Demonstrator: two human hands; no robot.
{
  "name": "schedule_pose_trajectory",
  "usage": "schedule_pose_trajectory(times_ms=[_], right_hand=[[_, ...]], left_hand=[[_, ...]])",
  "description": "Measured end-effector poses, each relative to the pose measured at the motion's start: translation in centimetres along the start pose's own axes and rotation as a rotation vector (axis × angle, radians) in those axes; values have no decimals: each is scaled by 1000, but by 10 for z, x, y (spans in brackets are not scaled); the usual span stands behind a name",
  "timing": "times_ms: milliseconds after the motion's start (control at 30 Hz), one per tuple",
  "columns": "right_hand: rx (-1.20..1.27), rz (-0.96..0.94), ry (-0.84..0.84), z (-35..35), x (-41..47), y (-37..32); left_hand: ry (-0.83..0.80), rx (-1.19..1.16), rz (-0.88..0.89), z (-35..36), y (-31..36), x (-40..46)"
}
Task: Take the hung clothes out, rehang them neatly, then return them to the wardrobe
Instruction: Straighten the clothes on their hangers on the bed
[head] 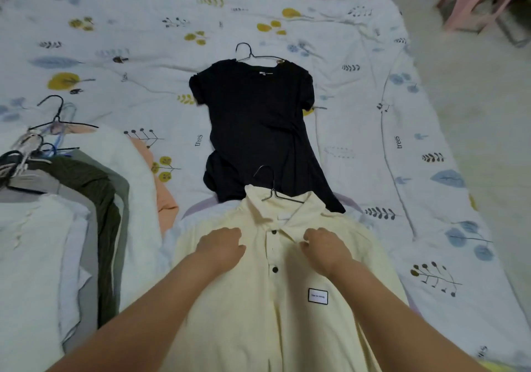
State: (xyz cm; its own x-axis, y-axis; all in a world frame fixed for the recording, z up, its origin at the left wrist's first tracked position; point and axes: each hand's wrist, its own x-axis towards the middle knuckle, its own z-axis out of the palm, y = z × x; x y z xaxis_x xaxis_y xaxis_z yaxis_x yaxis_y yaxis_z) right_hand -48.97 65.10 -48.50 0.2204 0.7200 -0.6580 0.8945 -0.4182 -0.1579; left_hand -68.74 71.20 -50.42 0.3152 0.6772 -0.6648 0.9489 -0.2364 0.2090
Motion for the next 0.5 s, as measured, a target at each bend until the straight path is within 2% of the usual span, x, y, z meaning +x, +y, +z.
schedule_pose_trajectory(times_ms=[267, 500], right_hand=[[18, -164, 120, -37, -103, -36], [22, -294, 198, -51, -213, -52]], left_hand=[[192, -167, 4, -50, 8, -114], [340, -339, -72, -51, 4, -242]])
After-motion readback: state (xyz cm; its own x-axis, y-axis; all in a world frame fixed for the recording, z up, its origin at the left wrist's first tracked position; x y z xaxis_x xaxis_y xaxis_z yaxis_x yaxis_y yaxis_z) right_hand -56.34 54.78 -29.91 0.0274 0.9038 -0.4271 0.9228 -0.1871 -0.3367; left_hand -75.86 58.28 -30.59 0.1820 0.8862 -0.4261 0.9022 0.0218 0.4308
